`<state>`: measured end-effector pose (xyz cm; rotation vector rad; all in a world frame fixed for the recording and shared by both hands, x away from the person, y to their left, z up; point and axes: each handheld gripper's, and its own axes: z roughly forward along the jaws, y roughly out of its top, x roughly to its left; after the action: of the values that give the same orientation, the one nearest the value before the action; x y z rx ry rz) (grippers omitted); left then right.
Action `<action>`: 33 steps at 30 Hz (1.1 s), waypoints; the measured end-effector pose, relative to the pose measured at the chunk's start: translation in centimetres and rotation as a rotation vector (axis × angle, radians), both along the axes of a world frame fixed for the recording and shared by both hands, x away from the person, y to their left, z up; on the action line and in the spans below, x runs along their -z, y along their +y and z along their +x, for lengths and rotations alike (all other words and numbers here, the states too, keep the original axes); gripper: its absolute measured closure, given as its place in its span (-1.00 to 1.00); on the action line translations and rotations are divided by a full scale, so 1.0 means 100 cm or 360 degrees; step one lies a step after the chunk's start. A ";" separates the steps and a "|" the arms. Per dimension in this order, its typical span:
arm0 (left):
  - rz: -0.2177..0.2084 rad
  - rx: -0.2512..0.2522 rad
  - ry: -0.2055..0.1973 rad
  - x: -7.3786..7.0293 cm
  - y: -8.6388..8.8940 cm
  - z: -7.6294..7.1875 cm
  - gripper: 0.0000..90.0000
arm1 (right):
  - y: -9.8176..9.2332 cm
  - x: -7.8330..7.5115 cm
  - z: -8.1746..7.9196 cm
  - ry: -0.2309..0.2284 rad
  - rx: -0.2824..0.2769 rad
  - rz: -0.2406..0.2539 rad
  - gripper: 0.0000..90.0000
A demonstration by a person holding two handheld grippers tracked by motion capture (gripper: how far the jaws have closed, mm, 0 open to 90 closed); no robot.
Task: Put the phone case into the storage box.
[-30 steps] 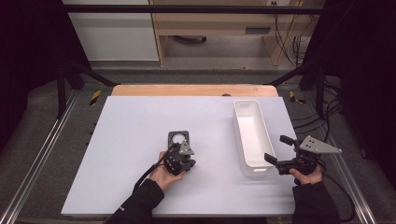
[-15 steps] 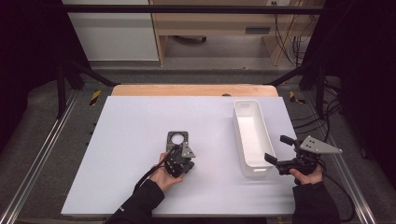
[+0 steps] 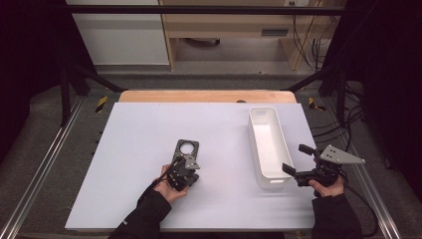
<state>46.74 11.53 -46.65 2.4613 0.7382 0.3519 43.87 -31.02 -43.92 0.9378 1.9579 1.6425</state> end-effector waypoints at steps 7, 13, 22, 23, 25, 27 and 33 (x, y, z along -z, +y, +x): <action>0.0000 -0.0027 0.0012 -0.001 0.014 -0.001 0.99 | 0.000 0.000 0.000 -0.0001 -0.0001 0.0001 -0.99; 0.0002 -0.0060 0.0021 -0.002 0.025 -0.001 0.99 | 0.000 0.000 0.000 -0.0003 0.0000 -0.0001 -0.99; 0.0002 -0.0090 0.0021 -0.002 0.037 -0.002 0.99 | 0.000 0.000 0.000 0.0000 -0.0005 0.0001 -0.99; 0.0000 -0.0091 0.0022 -0.002 0.038 -0.002 0.99 | 0.000 0.000 0.000 -0.0001 -0.0005 0.0000 -0.99; -0.0001 -0.0092 0.0022 -0.002 0.038 -0.001 0.99 | 0.000 0.000 0.000 -0.0001 -0.0004 -0.0001 -0.99; 0.0000 -0.0091 0.0021 -0.002 0.038 -0.002 0.99 | 0.000 0.000 0.000 -0.0003 -0.0006 -0.0002 -0.99; -0.0050 -0.0088 0.0004 -0.008 0.040 -0.003 0.99 | 0.000 0.000 0.000 -0.0004 -0.0005 0.0000 -0.99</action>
<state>46.40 15.52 -45.86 2.4162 0.8083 0.3555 43.85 -31.01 -43.89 0.9333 1.9585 1.6446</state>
